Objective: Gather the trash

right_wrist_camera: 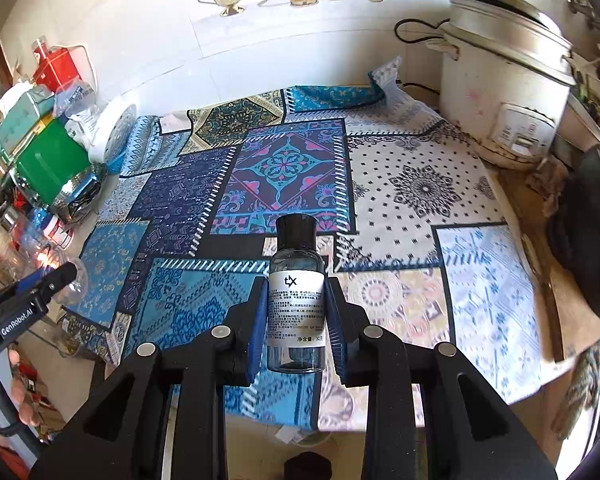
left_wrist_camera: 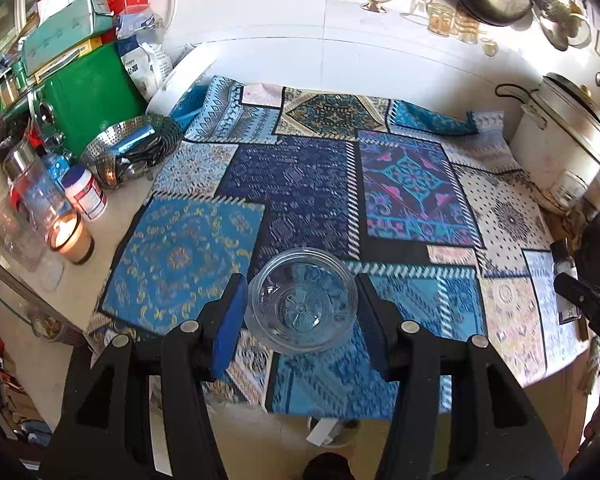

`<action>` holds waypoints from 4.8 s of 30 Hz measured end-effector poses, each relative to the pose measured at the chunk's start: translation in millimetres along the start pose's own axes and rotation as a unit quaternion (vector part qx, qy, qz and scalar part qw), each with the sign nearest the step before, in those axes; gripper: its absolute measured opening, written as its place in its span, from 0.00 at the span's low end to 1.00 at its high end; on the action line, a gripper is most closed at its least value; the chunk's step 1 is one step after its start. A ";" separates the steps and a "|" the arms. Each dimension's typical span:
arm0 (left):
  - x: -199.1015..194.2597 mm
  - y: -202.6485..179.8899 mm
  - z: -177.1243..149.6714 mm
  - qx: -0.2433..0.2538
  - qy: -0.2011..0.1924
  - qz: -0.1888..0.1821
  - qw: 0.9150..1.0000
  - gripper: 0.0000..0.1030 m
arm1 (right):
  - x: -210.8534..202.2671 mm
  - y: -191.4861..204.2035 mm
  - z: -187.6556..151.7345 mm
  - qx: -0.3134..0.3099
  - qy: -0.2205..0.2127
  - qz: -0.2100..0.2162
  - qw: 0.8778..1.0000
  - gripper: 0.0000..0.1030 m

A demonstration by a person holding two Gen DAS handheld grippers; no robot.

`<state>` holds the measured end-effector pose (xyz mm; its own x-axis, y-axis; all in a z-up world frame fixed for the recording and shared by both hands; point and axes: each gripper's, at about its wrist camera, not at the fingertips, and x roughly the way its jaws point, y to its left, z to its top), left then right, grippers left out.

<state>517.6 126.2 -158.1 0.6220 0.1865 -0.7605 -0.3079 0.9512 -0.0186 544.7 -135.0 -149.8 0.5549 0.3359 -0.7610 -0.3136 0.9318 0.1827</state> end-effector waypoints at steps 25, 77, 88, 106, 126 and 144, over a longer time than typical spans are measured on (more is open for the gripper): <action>-75.1 -7.9 -197.9 0.032 0.078 -0.048 0.995 0.52 | -42.0 53.4 -185.3 -0.007 0.083 0.009 0.996 0.25; 390.8 -21.8 -524.5 -0.069 0.266 -0.064 0.959 0.51 | 399.9 -73.9 -420.9 -0.003 0.287 0.044 0.957 0.35; 416.5 -65.0 -522.0 -0.025 0.278 -0.064 0.958 0.55 | 371.3 -86.2 -406.4 0.010 0.257 0.043 0.965 0.35; 210.3 -52.7 -383.4 -0.013 0.201 -0.044 0.979 0.62 | 208.2 -44.7 -298.2 -0.001 0.193 0.049 0.980 0.35; -253.8 -31.2 -194.4 0.026 -0.133 -0.068 0.988 0.63 | -215.6 37.7 -179.5 -0.067 -0.133 0.041 0.988 0.35; -427.2 41.1 -280.5 0.078 -0.215 -0.100 0.968 0.97 | -351.0 114.8 -280.1 -0.050 -0.220 0.012 0.974 0.85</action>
<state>37.3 16.8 -16.1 0.9105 0.0469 -0.4108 -0.0581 0.9982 -0.0147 98.1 -184.4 -36.1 0.8164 0.4039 -0.4128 -0.3918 0.9125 0.1178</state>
